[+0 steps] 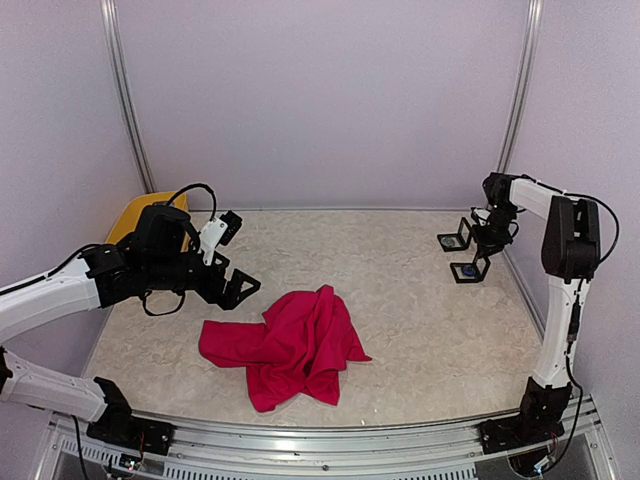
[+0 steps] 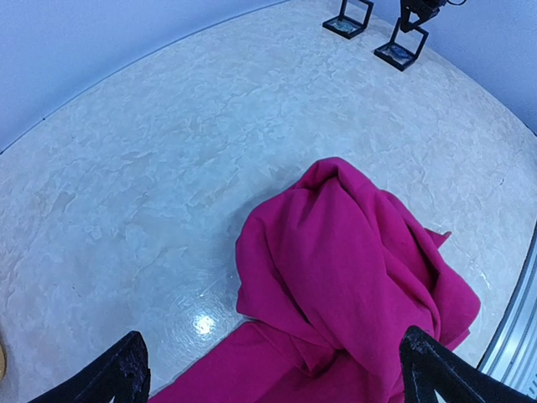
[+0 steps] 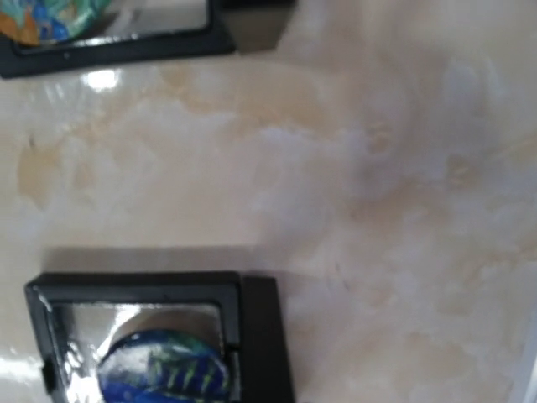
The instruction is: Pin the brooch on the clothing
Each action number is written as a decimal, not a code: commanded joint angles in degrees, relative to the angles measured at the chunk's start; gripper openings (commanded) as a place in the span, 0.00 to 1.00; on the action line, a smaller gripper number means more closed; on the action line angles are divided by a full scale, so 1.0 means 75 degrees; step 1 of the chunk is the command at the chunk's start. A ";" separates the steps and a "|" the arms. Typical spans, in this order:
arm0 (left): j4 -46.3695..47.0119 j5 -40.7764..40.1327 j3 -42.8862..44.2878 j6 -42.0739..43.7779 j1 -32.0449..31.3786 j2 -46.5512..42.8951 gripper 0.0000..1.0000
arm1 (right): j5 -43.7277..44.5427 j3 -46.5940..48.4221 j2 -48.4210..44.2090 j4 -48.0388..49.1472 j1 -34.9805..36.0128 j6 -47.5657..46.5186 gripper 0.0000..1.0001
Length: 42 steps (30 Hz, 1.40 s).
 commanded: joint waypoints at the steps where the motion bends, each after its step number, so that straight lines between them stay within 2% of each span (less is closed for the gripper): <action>1: -0.0065 0.0102 0.0226 -0.0014 -0.0045 0.0047 0.99 | 0.0148 0.0374 0.0267 -0.0405 0.0137 0.0165 0.28; 2: -0.0065 0.0105 0.0219 -0.0030 -0.0045 0.0056 0.99 | 0.0299 0.0402 0.0250 -0.0459 0.0154 0.0159 0.36; 3: -0.0065 0.0110 0.0225 -0.0036 -0.0045 0.0049 0.99 | 0.0439 0.0431 0.0220 -0.0512 0.0181 0.0157 0.51; 4: -0.0065 0.0100 0.0244 -0.0053 -0.0045 0.0047 0.99 | 0.0621 0.0485 0.0165 -0.0550 0.0197 0.0157 0.77; 5: -0.0055 0.0074 0.0254 -0.0076 -0.0045 0.0030 0.99 | 0.0742 0.0580 0.0091 -0.0630 0.0213 0.0158 0.95; 6: -0.0033 0.0008 0.0271 -0.0114 -0.0039 0.0034 0.99 | 0.0858 0.0687 0.0011 -0.0676 0.0229 0.0159 0.99; 9: 0.0261 -0.0335 0.0208 -0.0440 -0.0062 -0.0151 0.99 | 0.1419 0.0842 -0.0680 -0.0328 0.0432 -0.0285 1.00; 11: 0.0794 -0.0469 -0.0045 -0.0817 -0.0056 -0.0411 0.99 | 0.1940 0.0612 -0.1421 0.0597 0.0914 -0.0915 1.00; 13: 0.1309 -0.0521 -0.0417 -0.1249 -0.0050 -0.0610 0.99 | 0.1647 0.0176 -0.2405 0.1925 0.1248 -0.1343 0.99; 14: 0.1453 -0.0529 -0.0571 -0.1520 -0.0056 -0.0660 0.99 | 0.0926 -0.0130 -0.2909 0.2600 0.1331 -0.1254 0.99; 16: 0.1557 -0.0753 -0.0841 -0.2048 -0.0045 -0.0580 0.99 | -0.2697 -0.0993 -0.3978 0.3812 0.1262 -0.1047 0.99; 17: 0.1569 -0.0794 -0.0939 -0.2294 -0.0048 -0.0505 0.99 | -0.4705 -0.1859 -0.4528 0.4817 0.1263 -0.0773 1.00; 18: 0.1583 -0.0806 -0.1054 -0.2501 -0.0054 -0.0360 0.99 | -0.6117 -0.2744 -0.4956 0.6130 0.1374 -0.0284 0.99; 19: 0.1592 -0.0826 -0.1181 -0.2723 -0.0056 -0.0259 0.98 | -0.6925 -0.3540 -0.5218 0.7149 0.1617 0.0374 0.97; 20: 0.1582 -0.0856 -0.1303 -0.2912 -0.0065 -0.0196 0.97 | -0.7092 -0.4055 -0.5326 0.7588 0.1960 0.0676 0.88; 21: 0.1509 -0.0879 -0.1436 -0.3070 -0.0068 -0.0136 0.96 | -0.6733 -0.4185 -0.5377 0.7310 0.2444 0.0519 0.77; 22: 0.1426 -0.0889 -0.1564 -0.3205 -0.0077 -0.0122 0.94 | -0.5808 -0.4350 -0.5393 0.6797 0.2978 0.0157 0.65; 25: 0.1023 -0.0939 -0.1863 -0.3535 -0.0300 -0.0255 0.87 | -0.3136 -0.5223 -0.5343 0.5991 0.4705 -0.0332 0.55; 28: 0.0632 -0.1115 -0.2022 -0.3762 -0.1317 -0.0748 0.81 | -0.2477 -0.6054 -0.5159 0.5939 0.6054 0.0150 0.44; 32: 0.0548 -0.1673 -0.2448 -0.3821 -0.3757 -0.1363 0.74 | -0.1573 -0.7070 -0.5123 0.6640 0.7913 0.0768 0.44; 33: 0.0426 -0.1679 -0.2560 -0.4020 -0.3917 -0.1336 0.71 | -0.1588 -0.7310 -0.5121 0.6982 0.8186 0.1007 0.45; 35: -0.0035 -0.1621 -0.2665 -0.4434 -0.4017 -0.0884 0.56 | -0.1551 -0.7806 -0.5123 0.7766 0.8487 0.1563 0.45; 36: -0.0302 -0.1545 -0.2622 -0.4467 -0.4046 -0.0637 0.52 | -0.1463 -0.7987 -0.5088 0.8143 0.8613 0.1865 0.45; 38: -0.0474 -0.1538 -0.2435 -0.4363 -0.4412 -0.0026 0.53 | -0.1365 -0.8201 -0.4964 0.8633 0.8906 0.2237 0.46; 42: -0.0372 -0.1657 -0.2097 -0.4045 -0.4952 0.1143 0.73 | -0.0712 -0.8066 -0.4572 0.8742 0.9770 0.2347 0.53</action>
